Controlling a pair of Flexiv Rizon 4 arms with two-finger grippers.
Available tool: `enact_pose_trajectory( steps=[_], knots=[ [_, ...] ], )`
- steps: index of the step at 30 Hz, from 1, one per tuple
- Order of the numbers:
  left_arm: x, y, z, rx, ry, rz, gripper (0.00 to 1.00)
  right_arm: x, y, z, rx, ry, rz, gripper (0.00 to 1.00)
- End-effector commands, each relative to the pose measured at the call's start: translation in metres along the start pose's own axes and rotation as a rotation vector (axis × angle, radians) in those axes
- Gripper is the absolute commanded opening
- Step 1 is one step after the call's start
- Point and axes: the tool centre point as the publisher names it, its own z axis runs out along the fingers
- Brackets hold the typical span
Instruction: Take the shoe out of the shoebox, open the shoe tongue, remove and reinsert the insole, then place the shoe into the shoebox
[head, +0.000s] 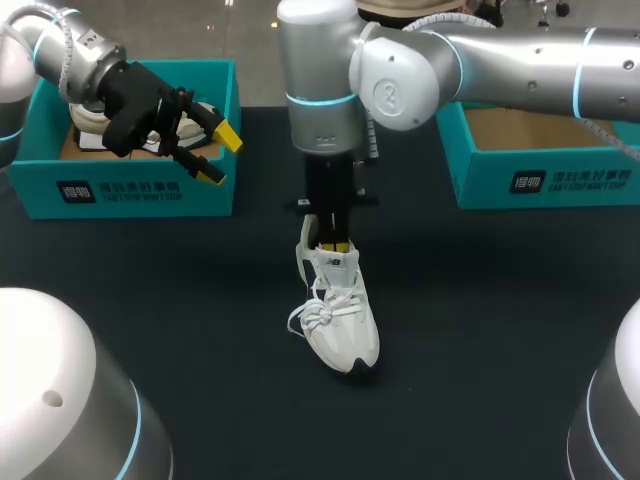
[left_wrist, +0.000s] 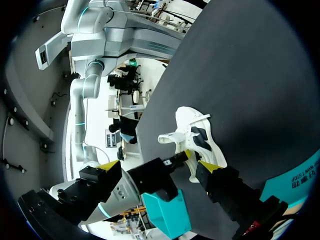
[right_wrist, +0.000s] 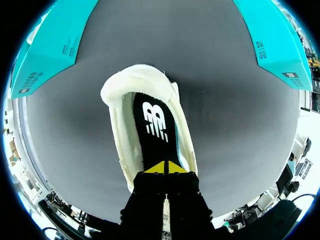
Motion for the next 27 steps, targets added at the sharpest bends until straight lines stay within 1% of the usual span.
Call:
enact_pose_trajectory(
  steps=[1, 11, 12, 13, 14, 15, 23, 27],
  knots=[
    [-0.0002, -0.0004, -0.0001, 0.001, 0.004, 0.001, 1.0, 0.0019, 0.0043, 0.0018, 0.024, 0.008, 0.0, 0.0],
    [-0.0002, -0.0004, -0.0001, 0.001, 0.004, 0.001, 1.0, 0.0031, 0.0035, 0.0056, 0.042, 0.014, 0.008, 0.0],
    [-0.0002, -0.0004, -0.0001, 0.001, 0.004, 0.001, 1.0, 0.0033, 0.0035, 0.0058, 0.043, 0.013, 0.008, 0.07],
    [-0.0002, -0.0004, -0.0001, 0.001, 0.004, 0.001, 1.0, 0.0035, 0.0034, 0.0059, 0.044, 0.012, 0.008, 0.22],
    [-0.0002, -0.0004, -0.0001, 0.001, 0.004, 0.001, 1.0, 0.0035, 0.0033, 0.006, 0.045, 0.011, 0.009, 0.43],
    [-0.0002, -0.0004, -0.0001, 0.001, 0.004, 0.001, 1.0, 0.0036, 0.0033, 0.0059, 0.046, 0.01, 0.01, 1.0],
    [-0.0002, -0.0004, -0.0001, 0.001, 0.004, 0.001, 1.0, 0.0025, 0.0024, 0.0055, 0.05, 0.001, 0.008, 1.0],
    [-0.0002, -0.0004, -0.0001, 0.001, 0.004, 0.001, 1.0, 0.0044, -0.0031, 0.0014, 0.049, 0.0, 0.009, 1.0]
  ],
)
